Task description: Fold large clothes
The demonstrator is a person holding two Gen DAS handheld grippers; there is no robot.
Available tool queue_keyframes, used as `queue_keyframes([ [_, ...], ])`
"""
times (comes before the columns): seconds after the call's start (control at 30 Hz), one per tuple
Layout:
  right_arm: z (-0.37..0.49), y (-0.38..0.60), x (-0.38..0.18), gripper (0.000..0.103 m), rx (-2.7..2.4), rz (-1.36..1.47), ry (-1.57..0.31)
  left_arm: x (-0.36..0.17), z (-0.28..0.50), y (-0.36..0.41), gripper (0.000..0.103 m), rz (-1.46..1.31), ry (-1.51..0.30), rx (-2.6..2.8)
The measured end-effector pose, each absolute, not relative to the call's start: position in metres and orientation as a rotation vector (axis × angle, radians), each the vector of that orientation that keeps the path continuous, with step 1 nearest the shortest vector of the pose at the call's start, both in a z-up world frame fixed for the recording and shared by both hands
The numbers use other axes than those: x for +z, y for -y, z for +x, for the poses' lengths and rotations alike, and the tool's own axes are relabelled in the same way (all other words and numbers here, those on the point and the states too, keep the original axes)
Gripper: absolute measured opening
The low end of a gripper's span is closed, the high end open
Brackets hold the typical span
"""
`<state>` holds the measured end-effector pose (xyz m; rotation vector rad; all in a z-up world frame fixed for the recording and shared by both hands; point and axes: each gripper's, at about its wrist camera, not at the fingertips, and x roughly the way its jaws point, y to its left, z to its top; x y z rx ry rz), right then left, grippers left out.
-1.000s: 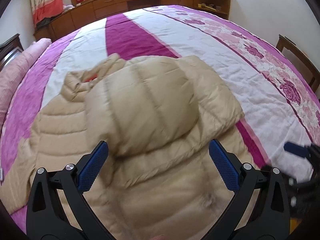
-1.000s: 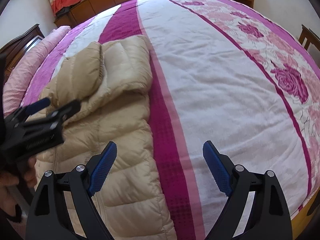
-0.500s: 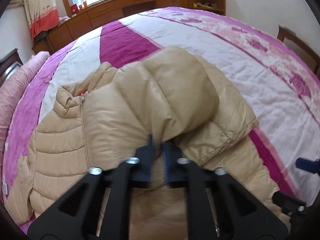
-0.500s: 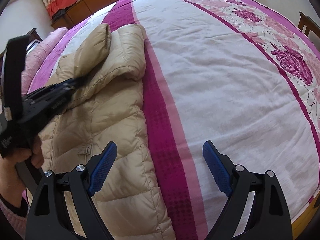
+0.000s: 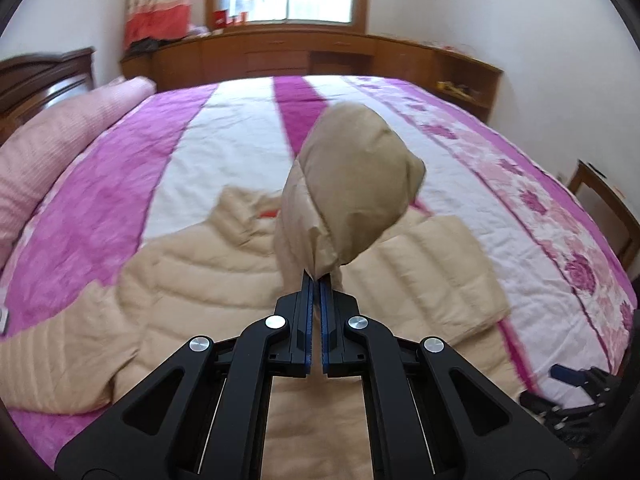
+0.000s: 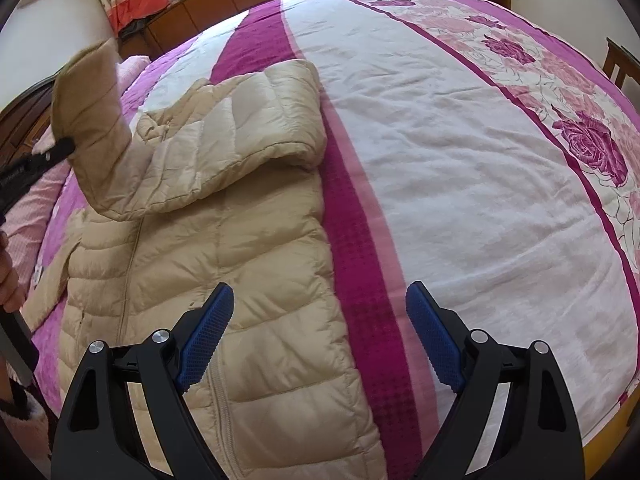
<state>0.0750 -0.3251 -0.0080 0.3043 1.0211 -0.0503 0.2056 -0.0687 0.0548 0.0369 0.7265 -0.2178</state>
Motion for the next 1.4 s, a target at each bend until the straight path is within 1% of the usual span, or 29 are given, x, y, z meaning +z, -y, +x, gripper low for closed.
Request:
queue_keyframes([
  [0.33, 0.075, 0.315, -0.011, 0.085, -0.039, 0.283, -1.036, -0.023, 0.216, -0.011, 0.004, -0.136, -0.928, -0.107],
  [0.37, 0.075, 0.314, -0.011, 0.085, -0.040, 0.282, -1.038, -0.028, 0.215, -0.013, 0.006, -0.137, -0.940, -0.111],
  [0.47, 0.074, 0.312, -0.013, 0.085, -0.041, 0.279, -1.044, -0.039, 0.213, -0.016, 0.008, -0.121, -0.968, -0.127],
  [0.6, 0.074, 0.308, -0.015, 0.085, -0.037, 0.279, -1.051, -0.042, 0.209, -0.018, 0.013, -0.113, -0.983, -0.136],
  [0.7, 0.073, 0.304, -0.015, 0.085, -0.028, 0.274, -1.054, -0.042, 0.202, -0.025, 0.020, -0.111, -0.993, -0.138],
  [0.73, 0.073, 0.303, -0.014, 0.085, -0.025, 0.272, -1.053, -0.041, 0.200, -0.027, 0.029, -0.112, -0.996, -0.134],
  [0.77, 0.072, 0.302, -0.014, 0.085, -0.022, 0.270, -1.053, -0.039, 0.198, -0.030, 0.053, -0.113, -0.999, -0.124],
  [0.8, 0.071, 0.301, -0.013, 0.085, -0.021, 0.266, -1.052, -0.036, 0.192, -0.034, 0.065, -0.109, -0.991, -0.094],
  [0.83, 0.071, 0.299, -0.012, 0.085, -0.020, 0.262, -1.051, -0.033, 0.188, -0.038, 0.071, -0.104, -0.975, -0.078],
  [0.97, 0.065, 0.291, -0.008, 0.085, -0.014, 0.253, -1.045, -0.022, 0.169, -0.058, 0.072, -0.067, -0.961, -0.051],
  [1.13, 0.055, 0.274, -0.002, 0.085, 0.006, 0.236, -1.042, -0.018, 0.152, -0.108, 0.072, -0.103, -0.975, 0.041],
  [1.4, 0.035, 0.248, 0.001, 0.085, 0.029, 0.216, -1.058, -0.040, 0.140, -0.203, 0.072, -0.153, -1.045, 0.284],
])
